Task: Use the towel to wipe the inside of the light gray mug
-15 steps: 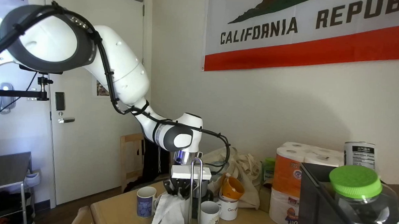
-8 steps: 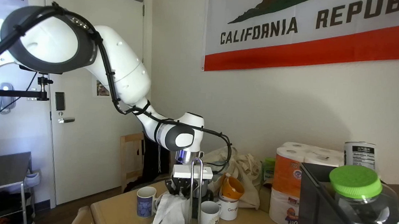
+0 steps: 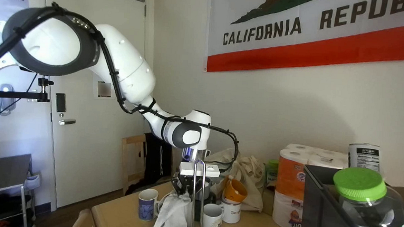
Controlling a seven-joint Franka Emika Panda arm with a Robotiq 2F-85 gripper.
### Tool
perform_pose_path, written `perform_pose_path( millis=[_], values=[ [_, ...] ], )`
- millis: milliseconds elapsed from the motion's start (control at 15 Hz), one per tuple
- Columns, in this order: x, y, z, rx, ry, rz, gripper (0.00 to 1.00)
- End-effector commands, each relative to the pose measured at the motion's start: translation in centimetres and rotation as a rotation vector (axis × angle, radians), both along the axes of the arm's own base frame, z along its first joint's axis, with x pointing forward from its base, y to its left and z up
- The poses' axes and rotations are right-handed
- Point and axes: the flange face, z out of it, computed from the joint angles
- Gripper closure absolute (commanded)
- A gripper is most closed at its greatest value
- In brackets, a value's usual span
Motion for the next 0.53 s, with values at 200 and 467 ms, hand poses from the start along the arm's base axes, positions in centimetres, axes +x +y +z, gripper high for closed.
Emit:
perform_pose_path(
  millis=[200, 467],
  values=[
    [1.13, -0.73, -1.13, -0.072, 0.065, -0.031, 0.97],
    [1.61, -0.05, -1.31, -0.051, 0.000, -0.037, 0.97]
  ],
)
